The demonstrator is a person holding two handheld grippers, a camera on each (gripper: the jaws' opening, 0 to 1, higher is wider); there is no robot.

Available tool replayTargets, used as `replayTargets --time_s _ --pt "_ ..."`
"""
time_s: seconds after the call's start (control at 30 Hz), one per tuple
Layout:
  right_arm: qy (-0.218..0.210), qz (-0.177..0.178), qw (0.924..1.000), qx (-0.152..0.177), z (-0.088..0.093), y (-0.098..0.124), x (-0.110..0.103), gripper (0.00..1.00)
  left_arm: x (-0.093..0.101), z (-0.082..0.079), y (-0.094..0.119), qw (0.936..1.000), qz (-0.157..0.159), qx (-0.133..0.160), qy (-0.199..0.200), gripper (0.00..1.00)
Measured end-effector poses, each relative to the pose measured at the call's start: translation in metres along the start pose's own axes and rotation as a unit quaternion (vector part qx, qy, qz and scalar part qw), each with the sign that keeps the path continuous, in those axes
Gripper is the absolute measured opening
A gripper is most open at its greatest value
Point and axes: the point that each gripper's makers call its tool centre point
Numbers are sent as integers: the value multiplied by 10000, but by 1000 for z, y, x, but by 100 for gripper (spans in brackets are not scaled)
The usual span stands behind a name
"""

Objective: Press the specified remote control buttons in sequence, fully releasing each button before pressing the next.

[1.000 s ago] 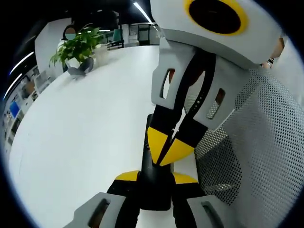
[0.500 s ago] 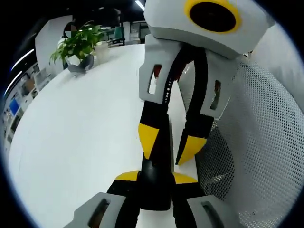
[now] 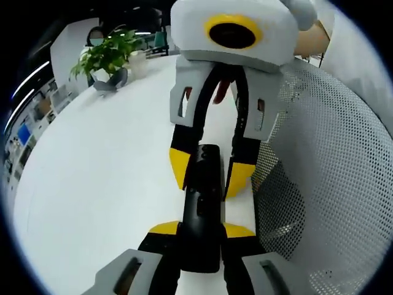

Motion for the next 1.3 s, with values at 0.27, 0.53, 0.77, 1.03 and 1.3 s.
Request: replayTargets --time_s 0.27,0.53,0.77,1.03,1.3 --pt "11 -52 9999 118 0 -1 -3 22 0 -1 0 9999 -32 -106 36 24" --pt "-42 -125 9999 81 0 -1 -2 21 -1 -1 0 9990 -273 96 348 25" --pt "15 -56 10000 -7 3 -4 -2 21 -5 -10 10 9894 -808 523 1091 28" --pt "-11 -50 10000 -12 2 -3 -2 21 -36 -39 68 9428 -1716 1862 2167 63" --pt "55 -88 9999 -121 2 -3 -2 22 -61 -40 138 8922 -3175 2364 2176 97"
Point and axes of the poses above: the point that each gripper's makers call its tool centre point, and the gripper's own axes: y roughly backward along the fingers, x roughly to its right, z roughly out of its underside, and after that the axes turned 6 degrees about -y, right-handed
